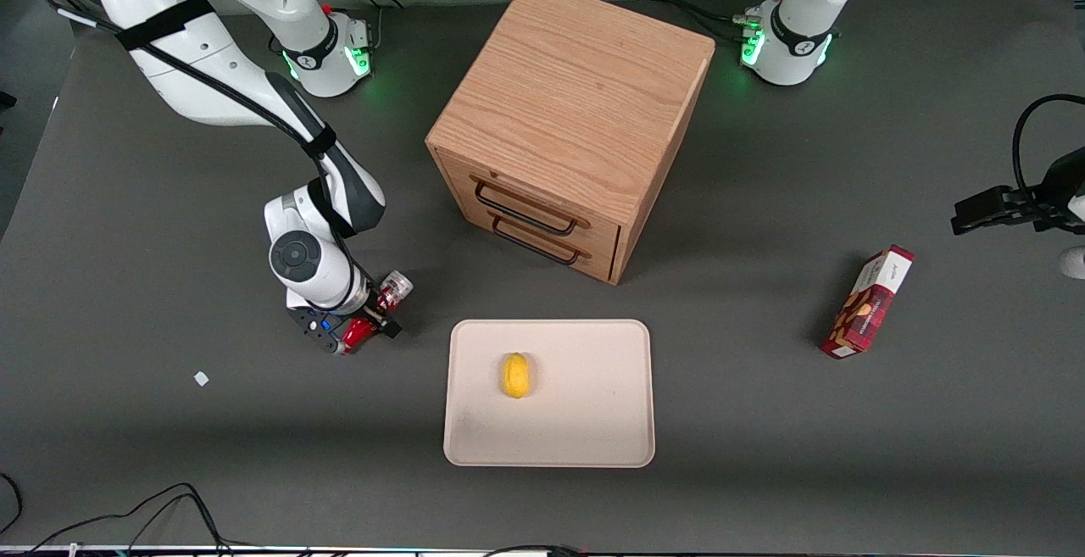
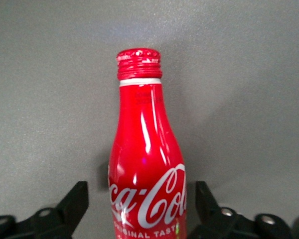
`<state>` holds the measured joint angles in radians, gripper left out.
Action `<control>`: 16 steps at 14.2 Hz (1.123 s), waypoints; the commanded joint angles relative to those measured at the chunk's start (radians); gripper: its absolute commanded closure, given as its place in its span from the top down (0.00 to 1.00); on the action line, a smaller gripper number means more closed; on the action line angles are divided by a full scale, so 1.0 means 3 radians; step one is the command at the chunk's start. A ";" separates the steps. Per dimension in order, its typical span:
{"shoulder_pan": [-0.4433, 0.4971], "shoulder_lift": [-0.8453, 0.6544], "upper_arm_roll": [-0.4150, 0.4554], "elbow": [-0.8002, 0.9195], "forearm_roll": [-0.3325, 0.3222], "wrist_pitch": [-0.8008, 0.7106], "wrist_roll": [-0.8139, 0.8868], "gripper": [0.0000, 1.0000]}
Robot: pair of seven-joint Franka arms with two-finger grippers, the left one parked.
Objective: Place coke bottle on tray
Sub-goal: 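Close the right gripper around the bottle's body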
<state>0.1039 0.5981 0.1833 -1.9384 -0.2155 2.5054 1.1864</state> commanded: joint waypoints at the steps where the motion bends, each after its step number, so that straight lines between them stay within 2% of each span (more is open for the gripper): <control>1: 0.0017 0.0021 -0.0008 0.0044 -0.0141 0.0019 0.0182 0.00; 11: -0.0009 -0.0091 -0.0002 0.0029 -0.0136 -0.0037 0.0218 0.00; 14: -0.0039 -0.0469 0.0064 0.0044 -0.0125 -0.0536 0.0111 0.00; 16: -0.0136 -0.0689 0.0151 0.0105 -0.0044 -0.0782 -0.0103 0.00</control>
<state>0.0932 0.4964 0.1994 -1.9013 -0.2264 2.3583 1.1945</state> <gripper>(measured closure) 0.445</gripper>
